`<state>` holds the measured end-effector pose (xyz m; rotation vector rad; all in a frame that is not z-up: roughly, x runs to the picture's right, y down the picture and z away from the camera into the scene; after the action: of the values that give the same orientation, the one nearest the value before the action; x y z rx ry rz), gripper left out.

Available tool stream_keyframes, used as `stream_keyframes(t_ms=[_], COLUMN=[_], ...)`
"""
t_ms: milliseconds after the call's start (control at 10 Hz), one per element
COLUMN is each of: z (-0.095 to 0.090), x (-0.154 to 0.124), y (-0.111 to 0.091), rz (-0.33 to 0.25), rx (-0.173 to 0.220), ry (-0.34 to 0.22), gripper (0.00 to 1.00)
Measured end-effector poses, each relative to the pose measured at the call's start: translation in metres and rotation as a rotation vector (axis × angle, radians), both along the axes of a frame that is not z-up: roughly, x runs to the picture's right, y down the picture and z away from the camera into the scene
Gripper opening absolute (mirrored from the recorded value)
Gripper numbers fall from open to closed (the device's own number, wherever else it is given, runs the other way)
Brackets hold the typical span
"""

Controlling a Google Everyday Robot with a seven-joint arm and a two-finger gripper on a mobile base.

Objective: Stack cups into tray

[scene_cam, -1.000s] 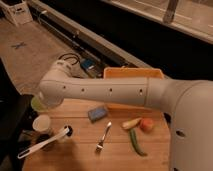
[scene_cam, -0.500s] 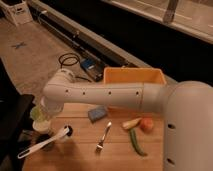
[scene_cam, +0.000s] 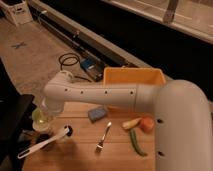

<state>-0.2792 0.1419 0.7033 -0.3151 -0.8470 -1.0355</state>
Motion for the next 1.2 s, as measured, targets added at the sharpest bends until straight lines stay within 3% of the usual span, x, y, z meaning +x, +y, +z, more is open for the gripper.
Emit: stream_keyframes(t_ms=[500,1200], z=[0.019,0.022], x=[0.003,0.0], y=[0.007,0.01], rz=[-0.015,-0.034], rx=[-0.038,-0.048], ry=[0.013,0.007], gripper=[0.61,0.61])
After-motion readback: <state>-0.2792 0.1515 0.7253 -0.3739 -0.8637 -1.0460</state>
